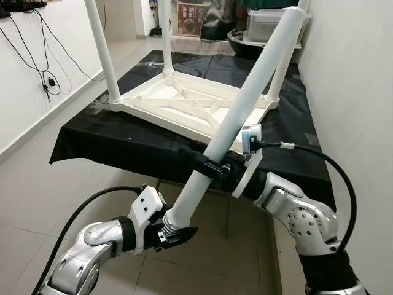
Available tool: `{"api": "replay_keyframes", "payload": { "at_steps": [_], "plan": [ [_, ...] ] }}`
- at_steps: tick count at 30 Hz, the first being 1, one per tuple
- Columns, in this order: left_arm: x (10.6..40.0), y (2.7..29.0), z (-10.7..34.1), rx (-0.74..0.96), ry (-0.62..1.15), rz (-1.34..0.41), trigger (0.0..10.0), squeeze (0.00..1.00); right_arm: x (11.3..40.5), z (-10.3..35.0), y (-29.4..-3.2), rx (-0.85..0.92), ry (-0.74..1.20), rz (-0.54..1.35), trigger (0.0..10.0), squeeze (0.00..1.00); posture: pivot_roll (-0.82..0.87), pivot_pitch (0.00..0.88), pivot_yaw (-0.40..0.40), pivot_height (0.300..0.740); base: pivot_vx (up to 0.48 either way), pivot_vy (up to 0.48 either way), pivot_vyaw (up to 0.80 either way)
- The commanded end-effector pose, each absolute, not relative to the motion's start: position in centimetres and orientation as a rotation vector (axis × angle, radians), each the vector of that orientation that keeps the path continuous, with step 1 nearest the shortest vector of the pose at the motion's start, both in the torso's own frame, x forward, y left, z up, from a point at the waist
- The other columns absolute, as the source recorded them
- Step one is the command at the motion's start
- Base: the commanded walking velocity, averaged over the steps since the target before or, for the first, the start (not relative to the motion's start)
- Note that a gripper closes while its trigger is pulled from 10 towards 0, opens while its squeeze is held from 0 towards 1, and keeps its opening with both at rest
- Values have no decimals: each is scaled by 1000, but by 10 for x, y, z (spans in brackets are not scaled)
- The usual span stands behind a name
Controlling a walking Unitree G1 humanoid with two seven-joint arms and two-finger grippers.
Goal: Building children table
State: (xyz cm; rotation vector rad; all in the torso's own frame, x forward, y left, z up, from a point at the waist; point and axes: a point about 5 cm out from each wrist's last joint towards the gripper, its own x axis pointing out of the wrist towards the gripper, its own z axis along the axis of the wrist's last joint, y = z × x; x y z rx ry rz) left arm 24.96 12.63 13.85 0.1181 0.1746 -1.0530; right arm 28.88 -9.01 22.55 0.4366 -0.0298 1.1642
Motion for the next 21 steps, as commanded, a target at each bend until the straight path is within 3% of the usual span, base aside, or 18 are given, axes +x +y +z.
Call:
{"api": "replay_keyframes", "payload": {
  "at_steps": [1,18,19,20,21],
  "plan": [
    [242,119,140,93,176,-1102,10000,0,279,224,-81,441,-3,1271,10000,0,52,74,-27,740,0,0,0],
    [230,109,137,50,196,-1150,10000,0,272,215,-75,414,49,1330,10000,0,54,81,-28,740,0,0,0],
    [230,109,137,49,196,-1150,10000,0,272,214,-75,412,49,1327,7922,0,56,82,-28,740,0,0,0],
    [229,109,137,49,197,-1150,10000,0,272,214,-76,411,50,1326,7922,0,56,82,-28,740,0,0,0],
    [229,109,137,45,199,-1151,10000,0,272,214,-76,410,50,1326,0,0,53,81,-28,740,0,0,0]
  ]
}}
